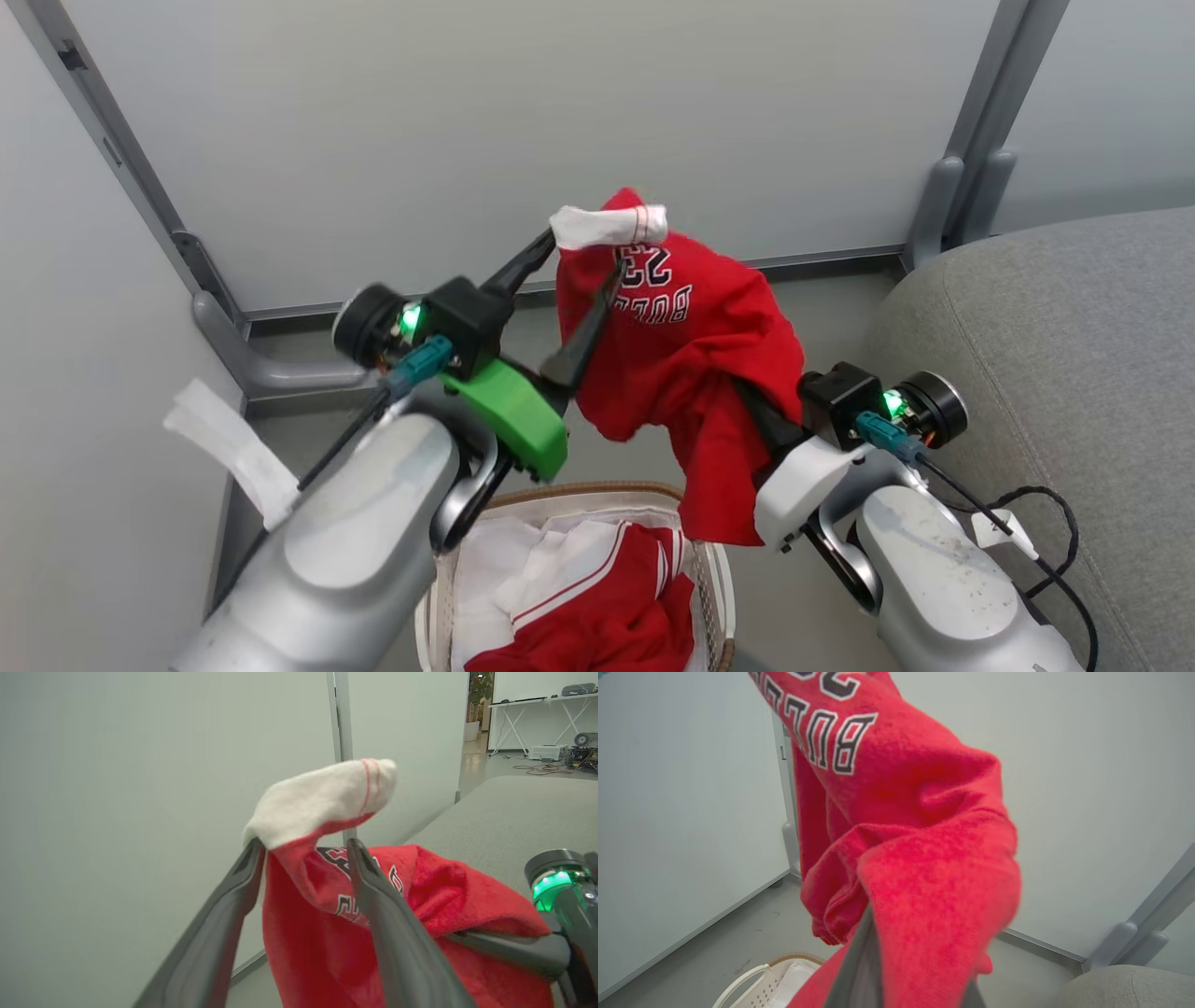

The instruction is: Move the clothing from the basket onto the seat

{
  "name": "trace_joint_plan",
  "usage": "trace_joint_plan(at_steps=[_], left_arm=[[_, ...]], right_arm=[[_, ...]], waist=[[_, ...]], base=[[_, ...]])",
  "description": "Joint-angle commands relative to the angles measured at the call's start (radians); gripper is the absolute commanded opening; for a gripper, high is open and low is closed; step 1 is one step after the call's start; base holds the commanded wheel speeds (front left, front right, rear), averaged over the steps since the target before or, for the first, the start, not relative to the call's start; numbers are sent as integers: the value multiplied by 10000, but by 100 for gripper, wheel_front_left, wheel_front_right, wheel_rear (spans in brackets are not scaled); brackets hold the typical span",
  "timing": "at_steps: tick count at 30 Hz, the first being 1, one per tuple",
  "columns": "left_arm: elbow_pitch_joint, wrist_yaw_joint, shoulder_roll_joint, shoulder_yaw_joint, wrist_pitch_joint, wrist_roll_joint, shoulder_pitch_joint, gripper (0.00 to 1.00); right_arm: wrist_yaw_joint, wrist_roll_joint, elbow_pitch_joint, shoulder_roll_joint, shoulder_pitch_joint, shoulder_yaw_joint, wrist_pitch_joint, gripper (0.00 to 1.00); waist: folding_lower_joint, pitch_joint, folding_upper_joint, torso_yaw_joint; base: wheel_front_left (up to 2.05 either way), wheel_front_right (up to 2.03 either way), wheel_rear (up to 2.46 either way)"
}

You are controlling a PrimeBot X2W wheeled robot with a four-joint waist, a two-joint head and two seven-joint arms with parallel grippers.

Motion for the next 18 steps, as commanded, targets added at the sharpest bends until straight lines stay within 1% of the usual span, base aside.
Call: trace_joint_plan(at_steps=[1, 9, 18], left_arm=[[75, 9, -65, 106, -7, -17, 443, 100], [223, -86, -439, 926, -9, 219, 2348, 100], [132, -156, -943, 1971, -9, 696, 3962, 100]], right_arm=[[-7, -106, -69, -37, 187, -145, -7, 0], [-7, -359, -488, -37, 731, -1220, -7, 0], [-7, -482, -779, -35, 1369, -1977, -6, 0]], waist=[[0, 20, 0, -18], [0, 99, 0, -10], [0, 155, 0, 18]], base=[[0, 0, 0], [0, 0, 0], [0, 0, 0]])
